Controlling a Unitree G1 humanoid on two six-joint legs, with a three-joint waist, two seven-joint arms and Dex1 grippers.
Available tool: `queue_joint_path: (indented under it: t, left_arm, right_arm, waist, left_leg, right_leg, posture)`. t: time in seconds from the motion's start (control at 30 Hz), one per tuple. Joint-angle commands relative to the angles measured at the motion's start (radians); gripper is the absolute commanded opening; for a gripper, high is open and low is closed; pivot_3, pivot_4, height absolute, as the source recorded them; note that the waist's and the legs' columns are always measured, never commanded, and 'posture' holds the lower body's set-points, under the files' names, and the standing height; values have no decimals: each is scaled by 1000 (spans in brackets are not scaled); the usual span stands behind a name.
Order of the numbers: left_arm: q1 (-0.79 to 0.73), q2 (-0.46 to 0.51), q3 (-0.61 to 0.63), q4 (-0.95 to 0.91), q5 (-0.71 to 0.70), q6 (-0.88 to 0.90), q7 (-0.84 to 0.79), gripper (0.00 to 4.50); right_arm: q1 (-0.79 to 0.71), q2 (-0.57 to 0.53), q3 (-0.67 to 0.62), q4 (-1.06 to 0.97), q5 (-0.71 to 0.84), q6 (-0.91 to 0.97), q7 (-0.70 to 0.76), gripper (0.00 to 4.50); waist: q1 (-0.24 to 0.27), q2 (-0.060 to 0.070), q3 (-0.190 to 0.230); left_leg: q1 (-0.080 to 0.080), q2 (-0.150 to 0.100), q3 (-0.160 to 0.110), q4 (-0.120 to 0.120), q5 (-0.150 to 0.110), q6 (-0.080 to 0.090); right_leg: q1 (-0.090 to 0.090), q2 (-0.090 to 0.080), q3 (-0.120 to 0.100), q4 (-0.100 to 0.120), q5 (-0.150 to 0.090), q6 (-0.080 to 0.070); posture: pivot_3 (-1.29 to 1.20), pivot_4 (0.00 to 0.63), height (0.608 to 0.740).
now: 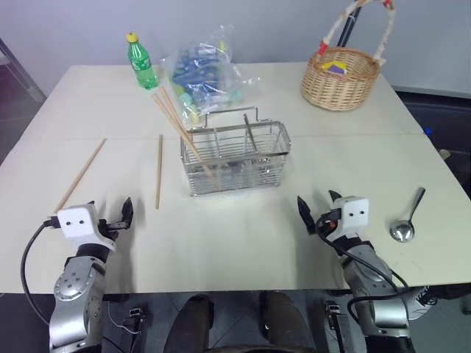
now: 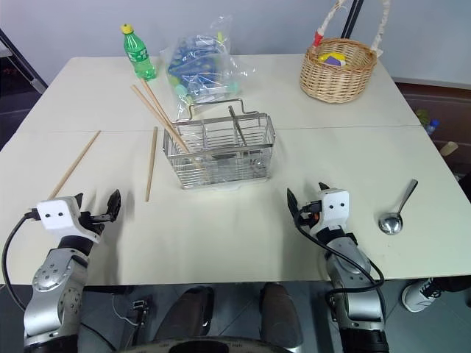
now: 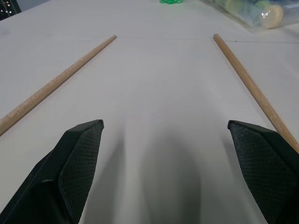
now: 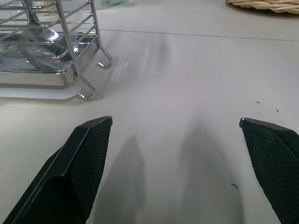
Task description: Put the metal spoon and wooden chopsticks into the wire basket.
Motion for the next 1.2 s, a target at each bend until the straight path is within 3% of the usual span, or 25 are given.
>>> queue_joint_path:
  t: [0.03, 0.4, 0.57, 1.03, 1.2]
  left_arm:
    - [3, 10, 17, -15, -3, -20, -5, 4479]
    - [6, 17, 22, -26, -5, -14, -5, 4479]
    - [-5, 73, 54, -46, -38, -1, -48, 4479]
    - [69, 449, 149, -244, -406, 177, -537, 4479]
    - [6, 505, 142, -299, -531, 241, -588, 4479]
  right_arm:
    - [-4, 3, 2, -18, 1, -15, 2, 4500]
    - [-6, 4, 7, -16, -1, -15, 0, 4500]
    - [-12, 3, 10, -10, -1, -15, 2, 4500]
    - [-51, -7, 12, 29, -1, -13, 31, 4500]
    - [-64, -13, 9, 42, -2, -17, 44, 4500]
  waist:
    - [0, 0, 0]
    - [0, 0, 0]
    - [0, 0, 0]
    - [-4, 1, 0]
    - [-3, 1, 1]
  left_leg:
    - [0, 0, 0, 0, 0, 0]
    - [0, 0, 0, 0, 0, 0]
    - [0, 0, 0, 0, 0, 0]
    - [0, 1, 0, -1, 0, 0]
    - [0, 1, 0, -1, 0, 0]
  right_leg:
    - [0, 0, 0, 0, 0, 0]
    - [0, 0, 0, 0, 0, 0]
    - [0, 0, 0, 0, 0, 0]
    - [-1, 0, 0, 0, -1, -2]
    - [-1, 0, 0, 0, -2, -3]
  posture:
    - [0, 150, 740]
    - [0, 150, 740]
    - [0, 150, 740]
    - [0, 150, 740]
    - [0, 150, 740]
